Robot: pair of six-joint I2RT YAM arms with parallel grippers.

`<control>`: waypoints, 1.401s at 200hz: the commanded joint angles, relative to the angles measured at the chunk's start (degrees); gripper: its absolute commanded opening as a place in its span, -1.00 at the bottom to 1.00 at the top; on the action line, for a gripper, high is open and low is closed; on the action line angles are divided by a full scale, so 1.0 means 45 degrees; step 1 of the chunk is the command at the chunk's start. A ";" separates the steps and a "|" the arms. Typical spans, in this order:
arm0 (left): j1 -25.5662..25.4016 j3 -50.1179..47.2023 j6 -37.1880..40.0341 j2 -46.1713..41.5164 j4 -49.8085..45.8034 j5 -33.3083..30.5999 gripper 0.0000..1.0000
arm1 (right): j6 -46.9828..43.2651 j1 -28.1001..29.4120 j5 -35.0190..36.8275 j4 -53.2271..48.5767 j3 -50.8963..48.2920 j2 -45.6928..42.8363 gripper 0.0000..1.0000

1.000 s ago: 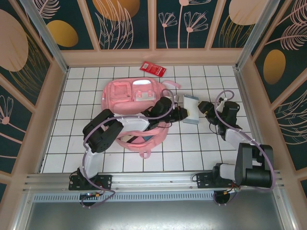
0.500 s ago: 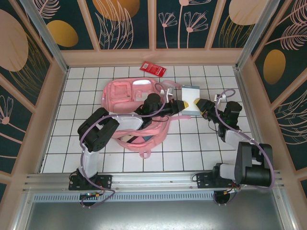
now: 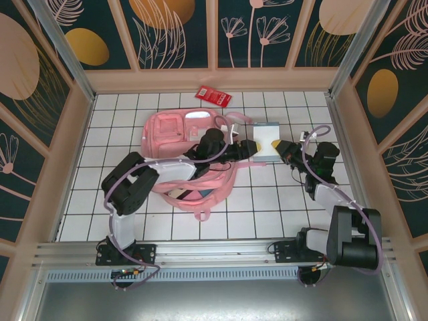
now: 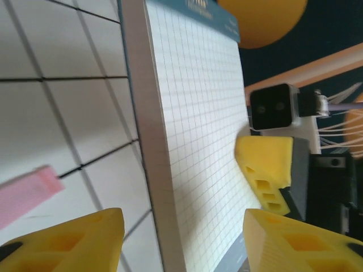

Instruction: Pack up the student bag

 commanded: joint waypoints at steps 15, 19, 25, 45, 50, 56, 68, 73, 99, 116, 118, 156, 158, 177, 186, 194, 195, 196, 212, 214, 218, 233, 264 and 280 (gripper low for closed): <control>0.0228 0.0900 0.4885 -0.2302 -0.6037 -0.3969 0.18 | -0.0909 -0.0033 0.0800 -0.1191 0.0372 -0.0494 -1.00; 0.0218 0.0872 0.5213 -0.2500 -0.6465 -0.4376 0.17 | -0.0903 -0.0042 0.0803 -0.1193 0.0372 -0.0481 -1.00; 0.0222 0.0810 0.5684 -0.2922 -0.7042 -0.4909 0.15 | -0.0874 -0.0025 0.0808 -0.1194 0.0372 -0.0430 -1.00; 0.0223 0.0386 0.7145 -0.3884 -0.8579 -0.6239 0.07 | -0.0785 0.0000 0.0754 -0.1039 0.0333 -0.0273 -1.00; 0.0214 0.0255 0.7518 -0.4164 -0.8886 -0.6432 0.05 | -0.0750 -0.0004 0.0763 -0.0983 0.0314 -0.0259 -1.00; 0.0220 0.0067 0.7908 -0.4444 -0.9250 -0.6613 0.04 | -0.0740 0.0024 0.0755 -0.0956 0.0312 -0.0232 -1.00; 0.0183 -0.0193 0.8463 -0.4961 -0.9929 -0.7203 -0.03 | -0.0764 0.0035 0.0764 -0.0938 0.0332 -0.0201 -1.00; 0.0127 -0.0258 0.8655 -0.5148 -1.0184 -0.7485 -0.06 | -0.0764 0.0054 0.0754 -0.0952 0.0336 -0.0173 -1.00; -0.0540 -0.0253 0.9611 -0.5691 -1.1634 -0.9052 -0.12 | -0.0806 0.0109 0.0758 -0.1016 0.0421 -0.0082 -1.00; -0.1223 -0.0306 1.0325 -0.5727 -1.2619 -0.9906 -0.12 | -0.0831 0.0133 0.0745 -0.1033 0.0442 0.0005 -1.00; -0.1289 -0.0310 1.0382 -0.5710 -1.2769 -1.0039 -0.12 | -0.0831 0.0133 0.0730 -0.1025 0.0438 0.0013 -1.00; -0.2326 -0.0568 1.0772 -0.5073 -1.4430 -1.0773 -0.19 | -0.0809 0.0173 0.0675 -0.0768 0.0358 0.0224 -1.00; -0.2376 -0.0590 1.0772 -0.5063 -1.4447 -1.0778 -0.19 | -0.0816 0.0182 0.0669 -0.0758 0.0354 0.0238 -1.00; -0.2755 -0.0711 1.0792 -0.5113 -1.4411 -1.0747 -0.16 | -0.0746 0.0192 0.0594 -0.0606 0.0256 0.0270 -1.00; -0.2807 -0.0739 1.0811 -0.5171 -1.4331 -1.0604 -0.12 | -0.0756 0.0204 0.0597 -0.0605 0.0216 0.0269 -1.00; -0.2847 -0.0760 1.0896 -0.5195 -1.4327 -1.0354 -0.11 | -0.0761 0.0194 0.0606 -0.0617 0.0197 0.0251 -1.00; -0.2851 -0.0760 1.0912 -0.5196 -1.4328 -1.0316 -0.10 | -0.0754 0.0193 0.0607 -0.0611 0.0187 0.0250 -1.00; -0.2853 -0.0770 1.0930 -0.5196 -1.4329 -1.0297 -0.10 | -0.0760 0.0192 0.0598 -0.0608 0.0182 0.0250 -1.00; -0.3006 -0.0891 1.1078 -0.5124 -1.4308 -1.0089 -0.09 | -0.0762 0.0200 0.0608 -0.0615 0.0157 0.0249 -1.00; -0.3029 -0.0910 1.1107 -0.5110 -1.4309 -1.0070 -0.09 | -0.0765 0.0194 0.0598 -0.0608 0.0157 0.0249 -1.00; -0.3036 -0.0949 1.1152 -0.5070 -1.4310 -0.9979 -0.11 | -0.0760 0.0192 0.0589 -0.0611 0.0157 0.0231 -1.00; -0.3156 -0.0995 1.1249 -0.4853 -1.4429 -0.9890 -0.15 | -0.0748 0.0206 0.0608 -0.0654 0.0157 0.0230 -1.00; -0.3372 -0.0879 1.1193 -0.5118 -1.4485 -0.9822 -0.19 | -0.0733 0.0207 0.0623 -0.0687 0.0149 0.0196 -1.00; -0.3403 -0.0738 1.1009 -0.5508 -1.4512 -0.9888 -0.17 | -0.0748 0.0211 0.0640 -0.0713 0.0138 0.0152 -1.00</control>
